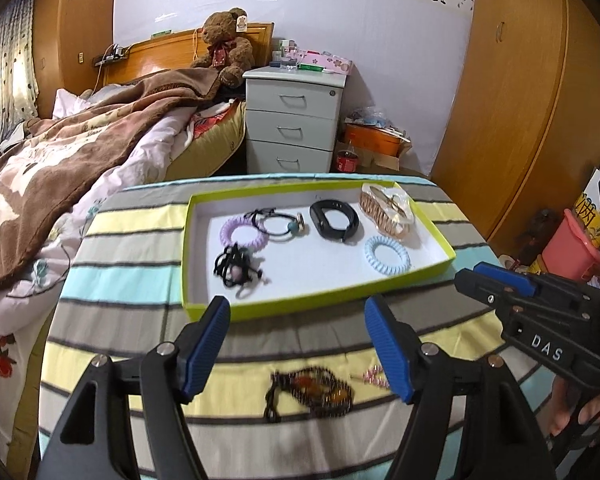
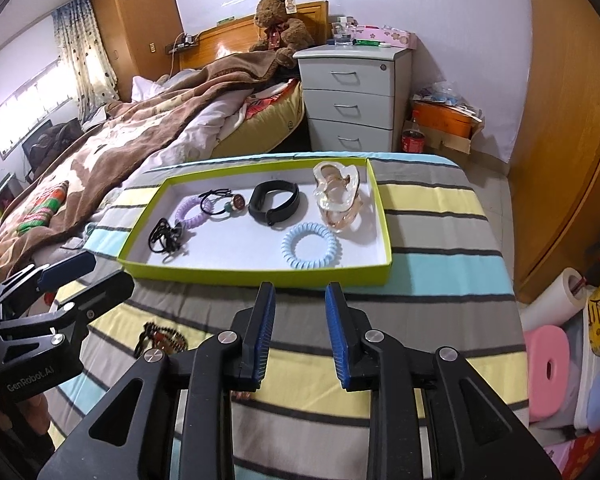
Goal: Organize jewelry
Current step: 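Move the right tool to the pink rhinestone hair clip and grasp it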
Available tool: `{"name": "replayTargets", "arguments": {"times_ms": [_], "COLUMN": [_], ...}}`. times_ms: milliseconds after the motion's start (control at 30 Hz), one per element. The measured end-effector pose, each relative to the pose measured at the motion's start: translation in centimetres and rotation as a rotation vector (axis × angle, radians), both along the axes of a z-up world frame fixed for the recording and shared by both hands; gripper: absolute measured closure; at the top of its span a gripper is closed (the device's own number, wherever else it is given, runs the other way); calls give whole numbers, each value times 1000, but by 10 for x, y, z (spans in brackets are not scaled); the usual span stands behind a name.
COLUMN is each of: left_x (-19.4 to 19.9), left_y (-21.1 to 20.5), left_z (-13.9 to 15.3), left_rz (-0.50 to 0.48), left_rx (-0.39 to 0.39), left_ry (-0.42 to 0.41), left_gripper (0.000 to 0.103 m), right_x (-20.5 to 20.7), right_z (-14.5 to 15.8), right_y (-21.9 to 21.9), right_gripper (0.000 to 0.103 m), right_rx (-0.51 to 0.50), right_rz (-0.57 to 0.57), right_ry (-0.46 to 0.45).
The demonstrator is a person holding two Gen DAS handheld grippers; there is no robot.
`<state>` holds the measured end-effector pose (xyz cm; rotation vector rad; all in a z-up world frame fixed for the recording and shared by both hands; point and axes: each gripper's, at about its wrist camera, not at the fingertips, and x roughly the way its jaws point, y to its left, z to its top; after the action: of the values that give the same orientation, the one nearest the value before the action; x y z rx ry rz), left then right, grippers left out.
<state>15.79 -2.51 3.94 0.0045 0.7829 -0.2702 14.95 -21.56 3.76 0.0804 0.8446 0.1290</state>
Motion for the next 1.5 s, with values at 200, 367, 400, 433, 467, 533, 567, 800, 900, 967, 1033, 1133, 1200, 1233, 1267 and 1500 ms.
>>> {"name": "replayTargets", "arguments": {"times_ms": [200, 367, 400, 433, 467, 533, 567, 800, 900, 967, 1033, 1133, 1200, 1233, 1267, 1500], "left_x": [-21, -33, -35, -37, -39, -42, -43, -52, -54, -55, -56, -56, -56, -55, -55, -51], "left_y": [18, 33, 36, 39, 43, 51, 54, 69, 72, 73, 75, 77, 77, 78, 78, 76], "left_z": [-7, -14, -15, -16, -16, -17, -18, -25, -27, -27, -28, -29, -31, -32, -33, -41], "left_rz": [31, 52, 57, 64, 70, 81, 84, 106, 105, 101, 104, 106, 104, 104, 105, 104], "left_rx": [-31, -49, -51, -55, -61, -82, -87, -107, -108, -113, -115, -123, -123, -123, -124, -135], "left_ry": [10, 18, 20, 21, 22, 22, 25, 36, 40, 42, 43, 48, 53, 56, 57, 82], "left_gripper": [28, 27, 27, 27, 27, 26, 25, 25, 25, 25, 25, 25, 24, 24, 24, 24], "right_x": [-12, -23, -25, -27, -29, -31, -31, -34, -31, -29, -27, -26, -24, -23, -22, -18], "right_z": [-7, -17, -20, -21, -24, -29, -30, -40, -47, -51, -55, -60, -65, -66, -68, -69], "right_y": [5, 16, 19, 22, 26, 34, 37, 57, 60, 63, 64, 67, 68, 69, 69, 70], "right_gripper": [71, 70, 69, 69, 68, 52, 51, 50, 50, 50, 50, 50, 51, 50, 50, 51], "right_rx": [3, -9, -10, -12, -17, -14, -15, -82, -107, -125, -144, -159, -167, -171, -174, -176], "right_rz": [26, 91, 111, 125, 148, 197, 217, 284, 293, 304, 313, 329, 335, 336, 337, 335], "right_ry": [-2, 2, -1, -2, 1, 13, 17, 28, 52, 63, 79, 95, 110, 114, 118, 117]}}
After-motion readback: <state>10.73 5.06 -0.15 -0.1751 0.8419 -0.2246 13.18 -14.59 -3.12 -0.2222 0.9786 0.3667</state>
